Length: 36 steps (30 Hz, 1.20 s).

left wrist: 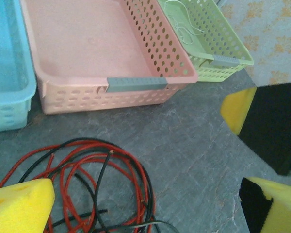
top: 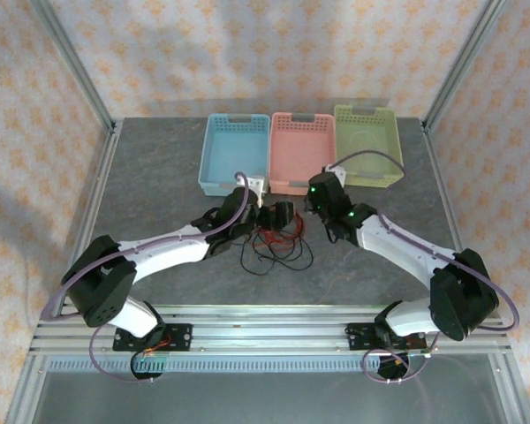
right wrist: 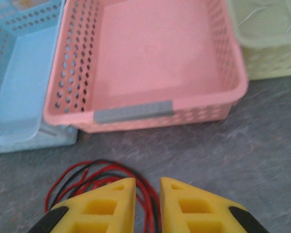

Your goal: Untangle the cables

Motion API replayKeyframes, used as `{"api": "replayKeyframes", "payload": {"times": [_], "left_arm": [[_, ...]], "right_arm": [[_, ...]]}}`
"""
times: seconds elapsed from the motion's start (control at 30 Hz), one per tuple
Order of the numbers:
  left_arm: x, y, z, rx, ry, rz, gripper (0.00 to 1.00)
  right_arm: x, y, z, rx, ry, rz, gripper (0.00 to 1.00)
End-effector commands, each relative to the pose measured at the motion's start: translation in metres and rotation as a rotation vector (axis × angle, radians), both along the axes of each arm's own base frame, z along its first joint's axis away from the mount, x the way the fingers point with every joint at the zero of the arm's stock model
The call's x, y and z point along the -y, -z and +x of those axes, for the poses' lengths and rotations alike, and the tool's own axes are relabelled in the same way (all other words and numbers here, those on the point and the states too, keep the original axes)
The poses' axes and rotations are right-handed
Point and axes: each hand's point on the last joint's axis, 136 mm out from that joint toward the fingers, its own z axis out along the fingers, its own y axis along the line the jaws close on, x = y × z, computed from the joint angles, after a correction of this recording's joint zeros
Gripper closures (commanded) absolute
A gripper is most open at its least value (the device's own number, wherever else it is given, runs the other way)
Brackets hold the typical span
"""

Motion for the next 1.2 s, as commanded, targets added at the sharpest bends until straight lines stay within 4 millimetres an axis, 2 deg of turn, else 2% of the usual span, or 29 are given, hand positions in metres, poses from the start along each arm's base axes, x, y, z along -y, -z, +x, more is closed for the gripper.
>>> {"api": "replayKeyframes", "payload": {"times": [0.0, 0.37, 0.57, 0.7, 0.87, 1.03, 1.17], "left_arm": [[-0.008, -0.007, -0.004, 0.029, -0.040, -0.044, 0.01], [-0.041, 0.012, -0.029, -0.010, -0.120, -0.086, 0.01], [-0.057, 0.031, -0.037, -0.049, -0.181, -0.104, 0.02], [-0.062, 0.041, -0.039, -0.070, -0.206, -0.117, 0.02], [-0.066, 0.049, -0.043, -0.091, -0.214, -0.140, 0.02], [-0.082, 0.054, -0.047, -0.110, -0.243, -0.205, 0.03], [-0.099, 0.056, -0.047, -0.114, -0.276, -0.236, 0.04]], "right_arm": [[-0.008, -0.004, -0.005, 0.048, 0.040, 0.047, 0.80], [-0.040, 0.039, -0.039, -0.017, -0.049, 0.000, 0.79], [-0.035, 0.062, -0.045, -0.089, 0.002, 0.005, 0.81], [-0.042, 0.072, -0.048, -0.146, -0.018, 0.005, 0.81], [-0.063, 0.074, -0.059, -0.188, -0.134, 0.075, 0.83], [-0.089, 0.057, -0.079, -0.151, -0.339, 0.152, 0.81], [-0.108, 0.043, -0.106, -0.120, -0.524, 0.178, 0.75]]}}
